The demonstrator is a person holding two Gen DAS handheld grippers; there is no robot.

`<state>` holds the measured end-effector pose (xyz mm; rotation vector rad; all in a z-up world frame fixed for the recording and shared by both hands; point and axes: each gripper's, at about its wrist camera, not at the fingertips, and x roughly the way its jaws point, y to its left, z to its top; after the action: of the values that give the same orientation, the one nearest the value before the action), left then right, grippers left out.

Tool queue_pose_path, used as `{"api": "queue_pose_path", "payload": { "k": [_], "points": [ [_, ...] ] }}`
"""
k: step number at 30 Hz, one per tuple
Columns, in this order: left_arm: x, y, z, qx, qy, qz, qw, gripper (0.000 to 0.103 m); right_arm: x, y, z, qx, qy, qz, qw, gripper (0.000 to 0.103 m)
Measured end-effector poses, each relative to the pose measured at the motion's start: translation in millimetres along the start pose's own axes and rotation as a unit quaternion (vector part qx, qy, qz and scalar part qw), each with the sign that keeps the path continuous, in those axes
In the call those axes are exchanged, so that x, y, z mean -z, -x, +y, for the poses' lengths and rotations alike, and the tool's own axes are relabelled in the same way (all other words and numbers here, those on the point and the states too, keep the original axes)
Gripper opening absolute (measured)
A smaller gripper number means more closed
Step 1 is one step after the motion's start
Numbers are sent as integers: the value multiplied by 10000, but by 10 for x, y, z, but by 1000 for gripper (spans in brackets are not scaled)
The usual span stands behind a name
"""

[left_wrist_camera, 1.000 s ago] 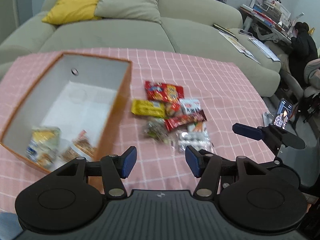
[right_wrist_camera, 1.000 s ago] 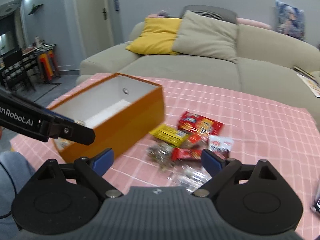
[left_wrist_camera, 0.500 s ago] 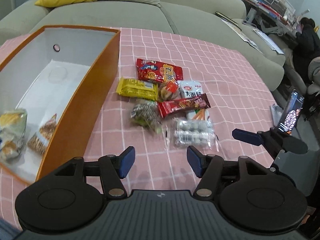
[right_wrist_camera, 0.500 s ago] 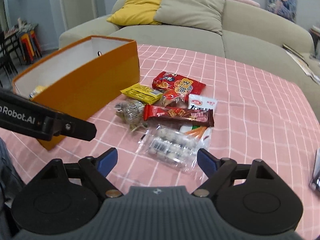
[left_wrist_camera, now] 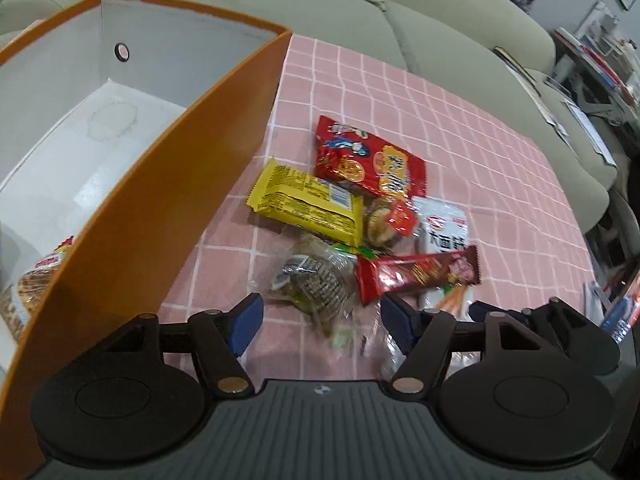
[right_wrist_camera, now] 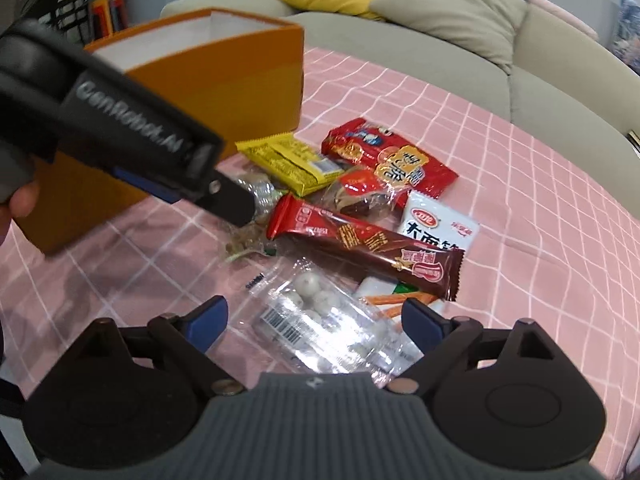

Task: Organize snacks
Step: 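Grasp the clear nut bag with the left gripper while the right grasps the white-ball pack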

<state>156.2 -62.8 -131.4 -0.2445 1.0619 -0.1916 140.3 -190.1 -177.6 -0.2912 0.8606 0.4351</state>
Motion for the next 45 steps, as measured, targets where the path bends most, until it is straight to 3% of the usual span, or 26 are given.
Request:
{"api": "queue_pose_path", "payload": {
  "k": [8, 10, 15, 20, 27, 32, 34, 38, 40, 43, 45],
  "points": [
    [-74, -195, 71, -80, 20, 17, 10000, 76, 58, -97, -1, -70, -155, 168, 9997, 92],
    [-65, -198, 83, -69, -15, 41, 10000, 65, 81, -81, 39, -2, -163, 203, 9997, 86],
    [10, -137, 85, -11, -94, 136, 9999, 51, 151, -5, 158, 14, -390, 387, 9985, 72],
    [160, -15, 39, 20, -258, 461, 9986, 48, 188, 76, 247, 73, -823, 636, 9945, 66],
    [414, 238, 49, -77, -639, 1015, 9927, 45, 282, 215, 335, -127, -1513, 1052, 9828, 66],
    [523, 310, 163, -151, -683, 1232, 9899, 44, 300, 248, 403, -339, -1169, 992, 9876, 73],
    [539, 308, 194, -165, -643, 1260, 9898, 43, 293, 261, 455, -445, -772, 881, 9921, 79],
    [562, 252, 206, -217, -623, 1349, 9887, 38, 265, 235, 557, -420, 71, 709, 9966, 80],
    [569, 215, 219, -220, -562, 1354, 9890, 38, 257, 227, 563, -447, 249, 668, 9965, 76],
    [578, 169, 241, -208, -449, 1279, 9906, 38, 270, 203, 506, -659, -13, 759, 9949, 62],
    [574, 162, 244, -198, -395, 1158, 9923, 38, 275, 217, 504, -611, -156, 742, 9952, 61]
  ]
}}
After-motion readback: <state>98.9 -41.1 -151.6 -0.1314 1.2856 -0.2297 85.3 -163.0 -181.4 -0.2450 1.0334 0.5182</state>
